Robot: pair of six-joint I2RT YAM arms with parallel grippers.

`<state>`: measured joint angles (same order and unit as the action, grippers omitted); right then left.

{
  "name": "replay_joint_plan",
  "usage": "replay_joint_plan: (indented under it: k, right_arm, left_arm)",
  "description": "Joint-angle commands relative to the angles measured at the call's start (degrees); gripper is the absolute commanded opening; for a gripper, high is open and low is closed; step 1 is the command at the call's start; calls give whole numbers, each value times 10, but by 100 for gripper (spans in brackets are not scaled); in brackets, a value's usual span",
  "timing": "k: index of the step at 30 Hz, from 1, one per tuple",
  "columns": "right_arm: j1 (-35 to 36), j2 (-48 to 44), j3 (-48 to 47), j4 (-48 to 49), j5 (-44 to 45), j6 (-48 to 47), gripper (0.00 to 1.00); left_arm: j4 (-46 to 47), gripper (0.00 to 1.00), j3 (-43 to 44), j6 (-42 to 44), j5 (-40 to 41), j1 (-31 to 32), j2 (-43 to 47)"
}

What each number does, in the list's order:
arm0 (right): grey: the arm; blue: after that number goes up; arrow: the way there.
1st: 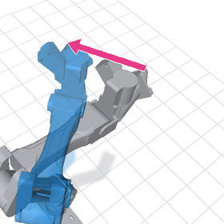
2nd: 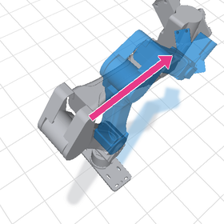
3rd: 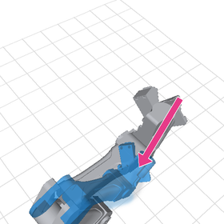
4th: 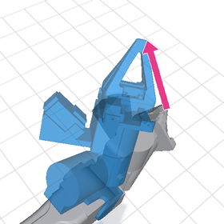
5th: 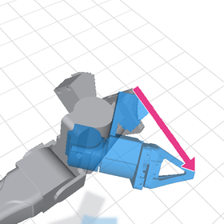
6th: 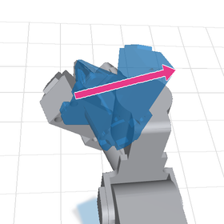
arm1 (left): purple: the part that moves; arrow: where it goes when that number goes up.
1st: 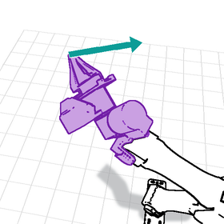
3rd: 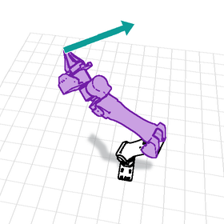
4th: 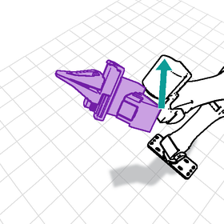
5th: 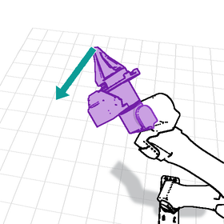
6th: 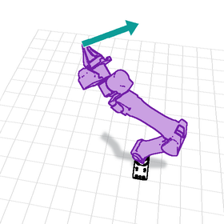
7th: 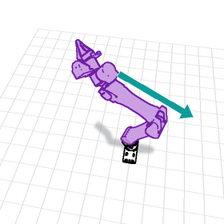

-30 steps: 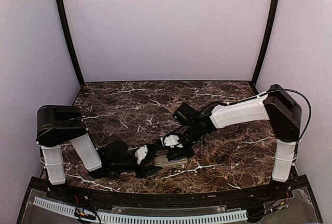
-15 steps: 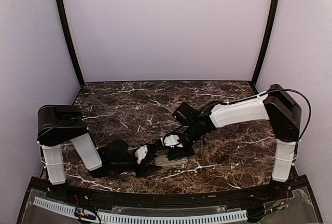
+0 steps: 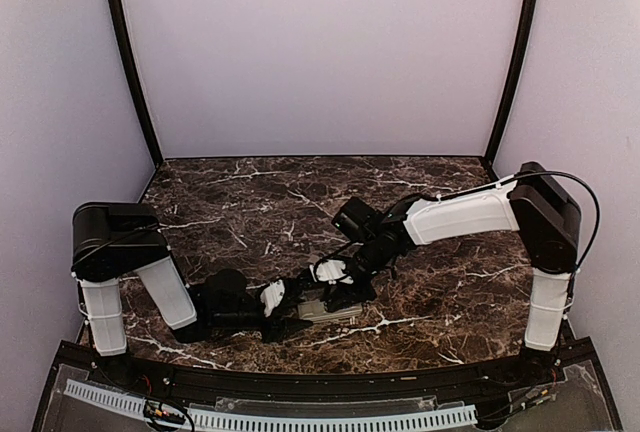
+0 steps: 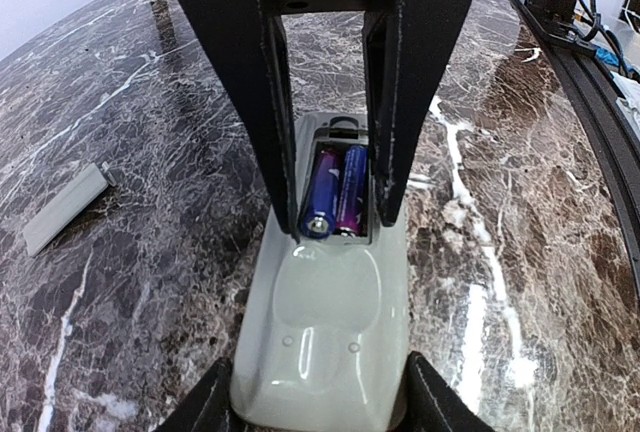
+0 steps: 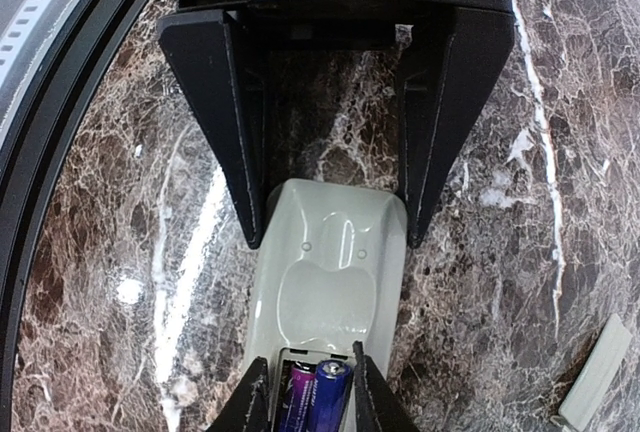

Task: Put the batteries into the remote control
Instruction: Place the battery in the battery compartment, then load the battery into the battery compartment.

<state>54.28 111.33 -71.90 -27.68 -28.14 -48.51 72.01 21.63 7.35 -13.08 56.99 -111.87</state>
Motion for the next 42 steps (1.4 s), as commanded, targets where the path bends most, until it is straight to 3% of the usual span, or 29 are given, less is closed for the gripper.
replay_joint_plan:
  k: [1,13,34,38,42]
  right_arm:
    - [14,25,6,-41,25,18,28]
    - [12,8,-5,-16,-19,50,40]
    - [-30,-64,17,75,-109,154,49]
    - [-42,-90,27,103,-121,237,47]
    - [-50,-120,56,149,-83,465,36]
  left_arm:
    - [-58,38,15,15,0,0,-4]
    - [-64,38,15,19,-3,0,-1]
    - [-74,38,16,26,-7,1,3]
    - [-77,37,16,26,-6,0,4]
    - [-78,37,14,26,-5,1,7]
